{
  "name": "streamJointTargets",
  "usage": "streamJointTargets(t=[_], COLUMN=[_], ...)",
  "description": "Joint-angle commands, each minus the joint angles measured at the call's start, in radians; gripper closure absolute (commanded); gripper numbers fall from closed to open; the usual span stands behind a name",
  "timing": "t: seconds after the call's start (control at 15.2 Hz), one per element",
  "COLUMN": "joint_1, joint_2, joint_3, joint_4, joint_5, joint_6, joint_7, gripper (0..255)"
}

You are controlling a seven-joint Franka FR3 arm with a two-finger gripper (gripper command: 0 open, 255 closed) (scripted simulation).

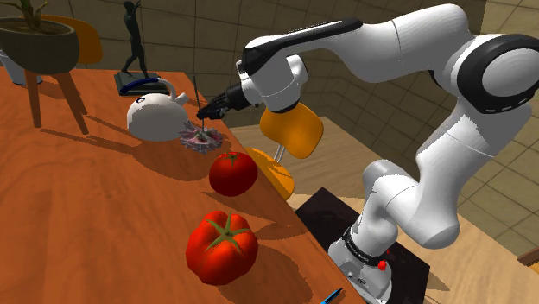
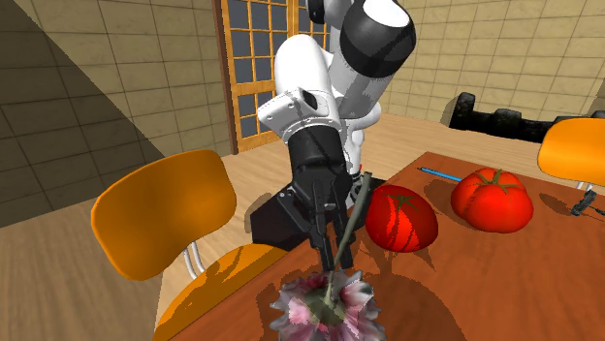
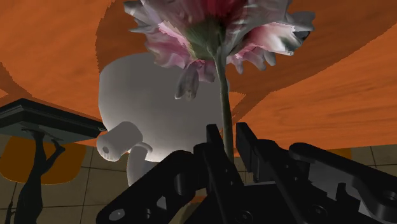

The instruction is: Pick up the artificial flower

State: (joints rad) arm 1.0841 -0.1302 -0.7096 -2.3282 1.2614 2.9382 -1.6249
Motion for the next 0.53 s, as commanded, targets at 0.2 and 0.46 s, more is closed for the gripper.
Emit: streamJointTargets(t=[0.2,0.46], joint_1=[0.0,-0.008], joint_2=[0.0,-0.011], joint_3=[0.0,0.008], joint_4=[0.0,-0.002], joint_5=[0.001,-0.042], joint_6=[0.0,0.002], joint_7=[-0.001,0.038], gripper=[255,255])
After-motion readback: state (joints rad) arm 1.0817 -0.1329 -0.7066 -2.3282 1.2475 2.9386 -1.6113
